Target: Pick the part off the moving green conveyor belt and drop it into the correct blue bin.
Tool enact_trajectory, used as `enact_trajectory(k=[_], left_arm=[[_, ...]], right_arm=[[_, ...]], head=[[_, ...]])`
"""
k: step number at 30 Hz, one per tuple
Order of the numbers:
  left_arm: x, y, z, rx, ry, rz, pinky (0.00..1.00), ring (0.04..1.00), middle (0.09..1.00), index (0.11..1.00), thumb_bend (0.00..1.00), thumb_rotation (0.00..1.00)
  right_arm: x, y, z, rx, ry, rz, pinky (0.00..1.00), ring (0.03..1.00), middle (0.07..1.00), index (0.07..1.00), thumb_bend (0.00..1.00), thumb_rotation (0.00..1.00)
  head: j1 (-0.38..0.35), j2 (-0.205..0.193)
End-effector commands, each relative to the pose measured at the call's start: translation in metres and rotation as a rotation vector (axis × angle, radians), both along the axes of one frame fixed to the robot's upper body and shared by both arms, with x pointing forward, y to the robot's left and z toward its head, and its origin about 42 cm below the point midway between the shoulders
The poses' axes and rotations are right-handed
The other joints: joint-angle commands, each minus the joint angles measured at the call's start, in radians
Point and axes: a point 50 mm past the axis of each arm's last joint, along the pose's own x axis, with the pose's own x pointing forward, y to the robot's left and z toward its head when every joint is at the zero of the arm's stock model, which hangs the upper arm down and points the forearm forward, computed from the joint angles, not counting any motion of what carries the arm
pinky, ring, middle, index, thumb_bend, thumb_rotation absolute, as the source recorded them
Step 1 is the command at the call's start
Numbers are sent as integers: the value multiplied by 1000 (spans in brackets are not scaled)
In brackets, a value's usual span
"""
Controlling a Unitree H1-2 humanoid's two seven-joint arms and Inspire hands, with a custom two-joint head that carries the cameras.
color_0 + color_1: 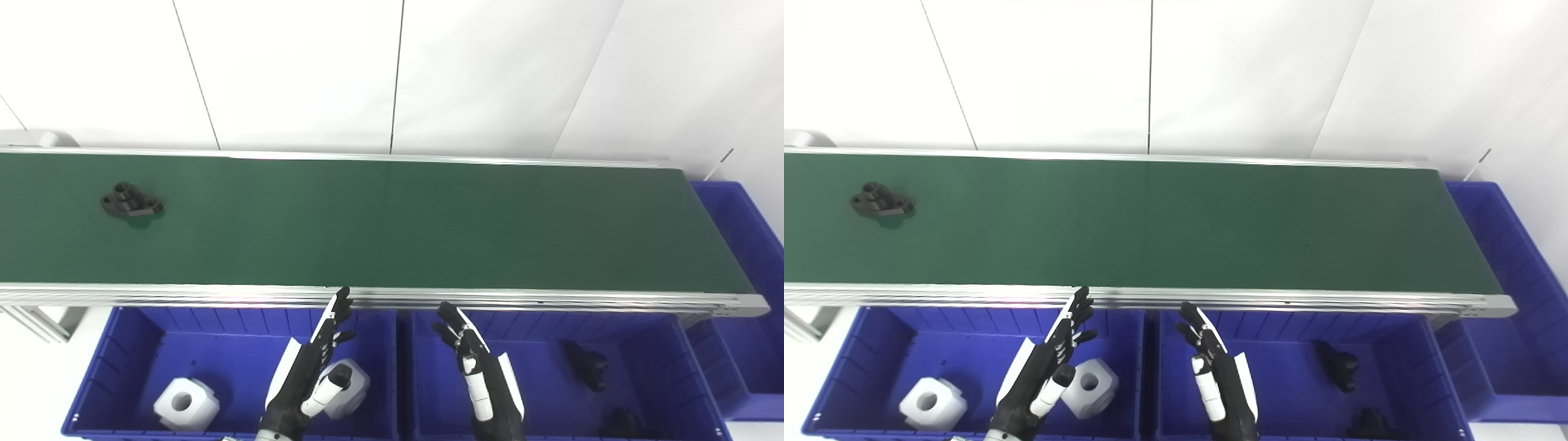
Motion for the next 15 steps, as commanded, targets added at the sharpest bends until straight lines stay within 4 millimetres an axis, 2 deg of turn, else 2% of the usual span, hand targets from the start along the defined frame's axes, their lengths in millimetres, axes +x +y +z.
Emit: enact_trajectory(k=[1,8,15], left_arm=[[3,-6,11,-30,-55,5,880,974,991,1000,899,1000],[4,-8,10,-26,-53,6,903,982,993,1000,912,1000],[6,-8,8,-26,-55,10,940,999,995,1000,905,1000]], right_arm=[[4,1,14,14,-95,7,909,881,917,908,846,1000],[5,-2,13,14,-109,6,932,938,938,908,828,1000],[5,-3,13,10,-113,10,941,951,951,908,816,1000]], head=[[2,1],[21,7],[16,4]])
